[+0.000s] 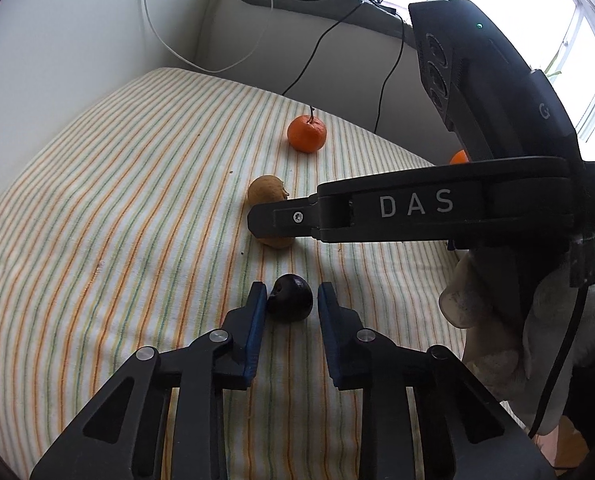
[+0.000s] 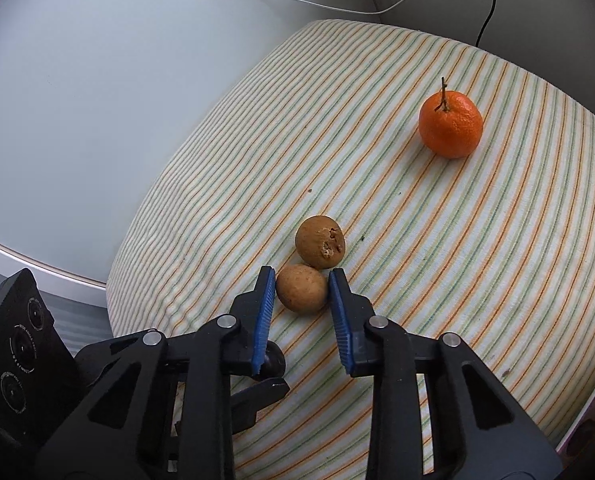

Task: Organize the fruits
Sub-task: 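Lift the brown fruit and dark plum with both tools toward the plate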

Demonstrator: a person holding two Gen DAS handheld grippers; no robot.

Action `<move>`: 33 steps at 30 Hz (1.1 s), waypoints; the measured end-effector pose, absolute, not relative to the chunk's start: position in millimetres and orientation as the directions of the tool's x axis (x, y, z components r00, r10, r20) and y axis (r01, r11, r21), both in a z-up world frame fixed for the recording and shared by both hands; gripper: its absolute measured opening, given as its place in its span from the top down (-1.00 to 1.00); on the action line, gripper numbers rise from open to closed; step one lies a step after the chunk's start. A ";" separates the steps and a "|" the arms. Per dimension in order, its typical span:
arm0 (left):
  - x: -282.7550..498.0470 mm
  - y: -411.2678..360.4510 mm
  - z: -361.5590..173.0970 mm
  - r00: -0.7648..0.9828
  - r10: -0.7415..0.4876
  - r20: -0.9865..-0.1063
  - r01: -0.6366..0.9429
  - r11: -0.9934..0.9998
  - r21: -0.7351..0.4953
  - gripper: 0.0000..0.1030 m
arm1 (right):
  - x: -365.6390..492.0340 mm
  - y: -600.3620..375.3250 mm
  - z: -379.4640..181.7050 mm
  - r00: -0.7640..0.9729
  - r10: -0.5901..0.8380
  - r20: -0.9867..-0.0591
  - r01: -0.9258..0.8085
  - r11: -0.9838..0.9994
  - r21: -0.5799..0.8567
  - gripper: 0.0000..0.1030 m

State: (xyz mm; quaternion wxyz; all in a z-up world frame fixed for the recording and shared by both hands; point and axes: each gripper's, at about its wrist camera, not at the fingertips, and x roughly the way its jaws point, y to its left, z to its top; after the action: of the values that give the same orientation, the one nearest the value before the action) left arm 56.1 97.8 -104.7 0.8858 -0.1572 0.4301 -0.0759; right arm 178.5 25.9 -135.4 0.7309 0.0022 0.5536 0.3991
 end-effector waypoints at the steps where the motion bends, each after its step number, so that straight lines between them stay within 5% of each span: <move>1: 55.6 98.7 -105.1 0.619 -0.269 -0.738 -0.001 0.939 -0.343 0.57 | 178.2 26.3 -135.4 0.070 0.586 -0.807 -0.583 0.680 0.444 0.44; 33: 49.9 67.1 -77.6 0.639 -0.345 -0.688 0.086 0.921 -0.381 0.58 | 165.9 -70.6 -81.6 0.210 0.674 -0.709 -0.556 0.679 0.480 0.44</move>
State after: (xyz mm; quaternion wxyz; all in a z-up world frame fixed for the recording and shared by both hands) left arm 49.9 67.1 -77.6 0.8912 -0.1585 0.4074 -0.1209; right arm 165.9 -70.6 -81.6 0.7754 0.0605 0.4879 0.3963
